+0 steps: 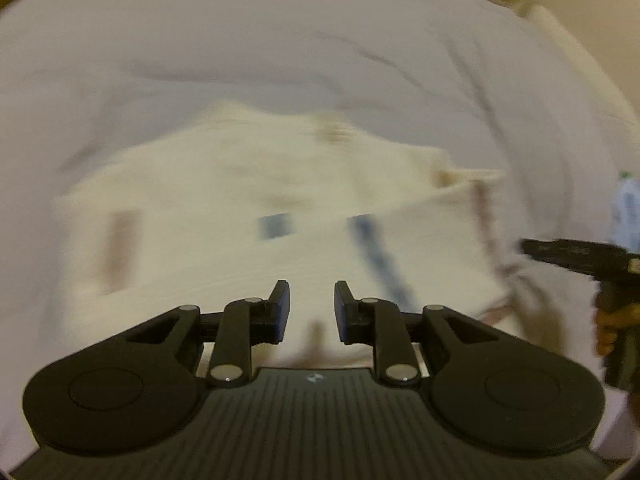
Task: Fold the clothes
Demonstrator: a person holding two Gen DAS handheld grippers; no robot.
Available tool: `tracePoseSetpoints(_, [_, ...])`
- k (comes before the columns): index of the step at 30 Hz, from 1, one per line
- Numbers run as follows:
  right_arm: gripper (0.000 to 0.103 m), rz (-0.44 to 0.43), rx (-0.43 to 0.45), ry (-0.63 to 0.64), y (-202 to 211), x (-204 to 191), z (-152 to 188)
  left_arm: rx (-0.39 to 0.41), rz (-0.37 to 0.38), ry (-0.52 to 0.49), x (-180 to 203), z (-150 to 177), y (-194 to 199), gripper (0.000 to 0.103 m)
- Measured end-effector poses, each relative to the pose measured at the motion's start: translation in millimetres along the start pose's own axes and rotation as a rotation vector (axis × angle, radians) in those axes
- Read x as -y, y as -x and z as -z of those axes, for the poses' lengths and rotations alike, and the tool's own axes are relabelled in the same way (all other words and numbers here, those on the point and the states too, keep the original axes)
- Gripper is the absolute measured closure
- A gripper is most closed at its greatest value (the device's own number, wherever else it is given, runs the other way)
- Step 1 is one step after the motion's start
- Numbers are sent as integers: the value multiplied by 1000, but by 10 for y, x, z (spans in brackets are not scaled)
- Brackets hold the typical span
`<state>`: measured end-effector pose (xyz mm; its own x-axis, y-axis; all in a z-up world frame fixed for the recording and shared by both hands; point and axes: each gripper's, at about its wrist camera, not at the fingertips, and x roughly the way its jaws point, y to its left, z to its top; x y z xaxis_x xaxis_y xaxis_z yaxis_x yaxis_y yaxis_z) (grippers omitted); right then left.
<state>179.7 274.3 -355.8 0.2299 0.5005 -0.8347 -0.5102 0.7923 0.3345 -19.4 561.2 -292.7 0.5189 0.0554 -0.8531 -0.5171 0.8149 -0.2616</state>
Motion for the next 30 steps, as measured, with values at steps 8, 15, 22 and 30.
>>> tracePoseSetpoints(8, [69,-40,-44,24,-159,72,-142,-28,133,9,309,-645,-673,84])
tracePoseSetpoints(15, [69,-72,-46,-39,-349,138,-169,-129,210,-57,409,-929,-1181,84])
tracePoseSetpoints(22, [69,-65,-8,-126,-356,163,-51,-221,296,-215,592,-1037,-1499,84])
tracePoseSetpoints(30, [69,-38,66,-186,-338,204,-98,-219,329,-319,643,-1254,-1710,84])
